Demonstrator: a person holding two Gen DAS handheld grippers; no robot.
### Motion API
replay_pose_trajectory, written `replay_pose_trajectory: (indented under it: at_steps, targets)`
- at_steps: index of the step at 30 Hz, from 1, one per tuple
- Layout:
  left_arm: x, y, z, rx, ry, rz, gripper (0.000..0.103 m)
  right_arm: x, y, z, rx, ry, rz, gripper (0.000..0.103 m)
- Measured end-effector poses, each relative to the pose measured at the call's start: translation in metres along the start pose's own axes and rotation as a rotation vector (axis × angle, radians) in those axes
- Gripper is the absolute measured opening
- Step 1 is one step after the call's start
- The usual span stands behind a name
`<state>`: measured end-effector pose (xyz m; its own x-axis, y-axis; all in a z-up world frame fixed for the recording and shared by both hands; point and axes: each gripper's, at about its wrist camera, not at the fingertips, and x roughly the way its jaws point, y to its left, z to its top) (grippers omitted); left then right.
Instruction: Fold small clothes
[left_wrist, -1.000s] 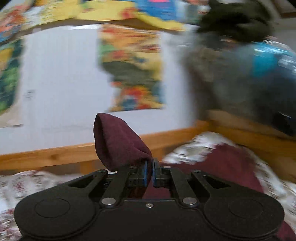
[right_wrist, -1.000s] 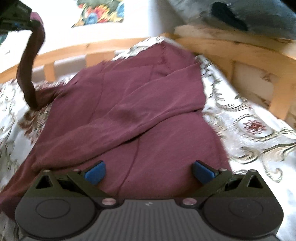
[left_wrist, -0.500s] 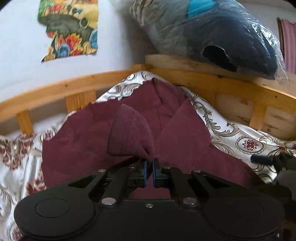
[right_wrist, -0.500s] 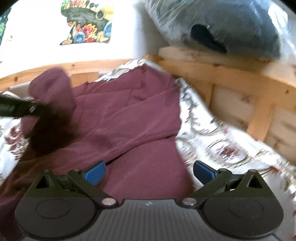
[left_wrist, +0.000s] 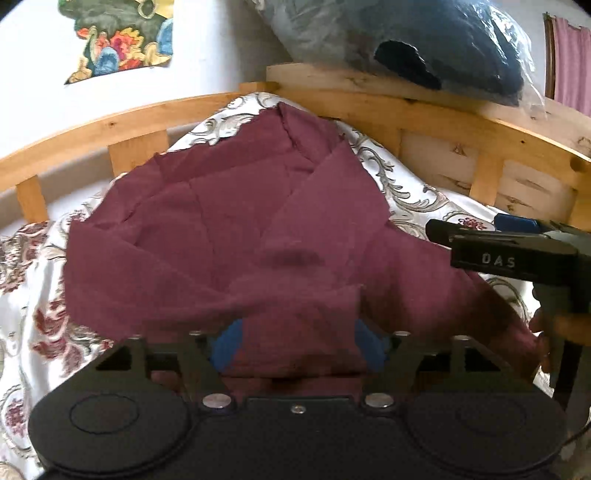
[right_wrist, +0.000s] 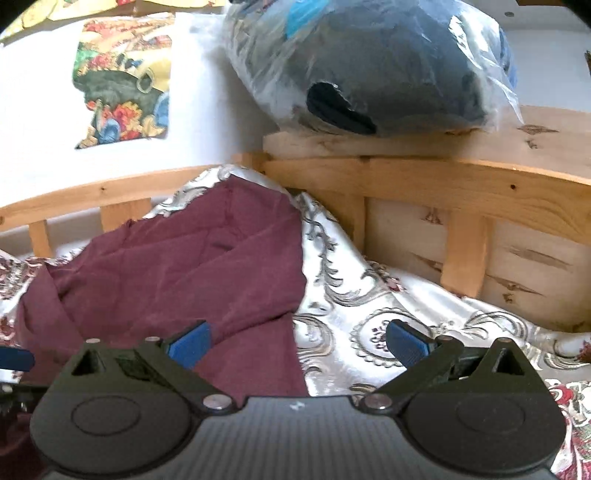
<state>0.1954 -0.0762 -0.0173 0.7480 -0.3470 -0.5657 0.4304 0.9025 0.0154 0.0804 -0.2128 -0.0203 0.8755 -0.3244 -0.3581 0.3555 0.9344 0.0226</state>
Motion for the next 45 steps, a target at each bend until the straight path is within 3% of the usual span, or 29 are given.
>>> replay_pose_trajectory:
  at_steps: [5, 9, 11, 17, 20, 23, 26, 27, 29, 31, 33, 36, 39, 44, 45]
  targets:
    - [-0.012, 0.040, 0.009, -0.054, 0.014, 0.122, 0.075, 0.000, 0.014, -0.006, 0.007, 0.016, 0.148, 0.103]
    - [-0.013, 0.096, 0.033, -0.078, 0.032, 0.279, 0.076, 0.008, 0.025, -0.012, 0.037, 0.057, 0.237, 0.103]
    - [-0.009, 0.130, 0.050, -0.080, 0.052, 0.321, 0.076, 0.015, 0.029, -0.015, 0.058, 0.068, 0.273, 0.102]
    - [0.019, 0.235, 0.082, -0.269, 0.097, 0.273, 0.070, 0.033, 0.030, -0.024, 0.119, 0.078, 0.298, 0.096]
    - [0.047, 0.263, 0.080, -0.339, 0.162, 0.248, 0.055, 0.040, 0.035, -0.026, 0.100, 0.077, 0.300, 0.088]
    - [0.075, 0.269, 0.080, -0.335, 0.228, 0.196, 0.039, 0.043, 0.043, -0.028, 0.062, 0.110, 0.314, 0.075]
    - [0.087, 0.264, 0.084, -0.331, 0.219, 0.134, 0.018, 0.043, 0.051, -0.033, 0.019, 0.138, 0.351, 0.062]
    - [0.090, 0.262, 0.085, -0.331, 0.214, 0.131, 0.014, 0.044, 0.055, -0.034, -0.002, 0.151, 0.349, 0.053]
    - [0.088, 0.258, 0.086, -0.304, 0.189, 0.117, 0.011, 0.045, 0.061, -0.037, -0.037, 0.177, 0.349, 0.039]
    - [0.080, 0.254, 0.087, -0.306, 0.138, 0.136, 0.010, 0.044, 0.066, -0.040, -0.070, 0.186, 0.345, 0.017]
    - [0.070, 0.250, 0.088, -0.305, 0.077, 0.146, 0.010, 0.039, 0.070, -0.040, -0.093, 0.165, 0.332, 0.008]
    - [0.061, 0.251, 0.092, -0.341, 0.032, 0.142, 0.010, 0.020, 0.071, -0.034, -0.142, 0.053, 0.232, 0.007]
    - [0.060, 0.251, 0.089, -0.356, 0.049, 0.141, 0.013, 0.005, 0.063, -0.026, -0.163, -0.014, 0.170, 0.007]
    - [0.060, 0.251, 0.074, -0.369, 0.093, 0.166, 0.022, 0.008, 0.057, -0.031, -0.156, 0.068, 0.193, 0.007]
    - [0.058, 0.253, 0.071, -0.381, 0.097, 0.167, 0.031, 0.009, 0.059, -0.032, -0.159, 0.083, 0.197, 0.008]
